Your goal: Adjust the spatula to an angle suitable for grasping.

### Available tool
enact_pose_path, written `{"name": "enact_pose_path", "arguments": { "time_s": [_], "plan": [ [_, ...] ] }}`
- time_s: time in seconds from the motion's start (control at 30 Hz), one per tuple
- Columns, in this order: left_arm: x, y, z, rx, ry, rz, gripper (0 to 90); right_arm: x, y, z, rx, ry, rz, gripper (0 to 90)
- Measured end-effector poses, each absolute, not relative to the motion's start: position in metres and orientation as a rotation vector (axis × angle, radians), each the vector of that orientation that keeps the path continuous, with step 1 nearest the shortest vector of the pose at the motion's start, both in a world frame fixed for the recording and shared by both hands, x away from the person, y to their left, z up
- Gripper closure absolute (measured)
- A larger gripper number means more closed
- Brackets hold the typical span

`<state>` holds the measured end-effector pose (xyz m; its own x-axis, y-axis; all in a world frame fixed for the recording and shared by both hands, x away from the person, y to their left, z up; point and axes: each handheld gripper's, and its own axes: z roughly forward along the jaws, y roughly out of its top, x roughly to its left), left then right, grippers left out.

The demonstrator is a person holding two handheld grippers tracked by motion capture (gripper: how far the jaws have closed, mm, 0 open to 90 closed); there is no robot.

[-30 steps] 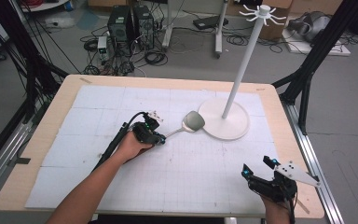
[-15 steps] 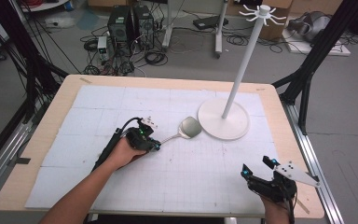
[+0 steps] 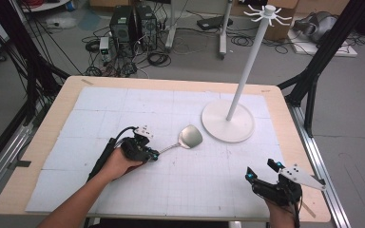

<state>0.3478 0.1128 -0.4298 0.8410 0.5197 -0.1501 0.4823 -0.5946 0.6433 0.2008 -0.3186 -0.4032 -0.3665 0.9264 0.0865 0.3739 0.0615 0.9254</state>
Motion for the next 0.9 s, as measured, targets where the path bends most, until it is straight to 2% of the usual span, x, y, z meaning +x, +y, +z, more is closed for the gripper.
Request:
{"name": "enact_pose_path", "arguments": {
  "time_s": [0.53,0.57,0.63,0.67,0.73,0.77,0.9],
  "plan": [
    [0.321,0.111,-0.428,2.324,0.59,0.015,82.7,0.201,-0.315,-0.403,1.289,1.801,1.289,16.1],
    [0.321,0.112,-0.429,2.306,0.615,0.018,79.9,0.202,-0.315,-0.403,1.289,1.801,1.29,16.1],
    [0.321,0.116,-0.426,2.257,0.688,0.037,62.9,0.201,-0.315,-0.403,1.288,1.802,1.288,16.1],
    [0.32,0.12,-0.424,2.22,0.711,0.043,58.4,0.201,-0.315,-0.403,1.291,1.801,1.291,16.1],
    [0.315,0.13,-0.419,2.158,0.742,0.076,55.8,0.201,-0.316,-0.403,1.29,1.799,1.29,16.1],
    [0.311,0.136,-0.417,2.127,0.748,0.096,55.2,0.201,-0.316,-0.403,1.293,1.799,1.29,16.1],
    [0.291,0.162,-0.411,2.052,0.739,0.165,64.6,0.2,-0.317,-0.403,1.292,1.799,1.288,16.1]
  ]
}}
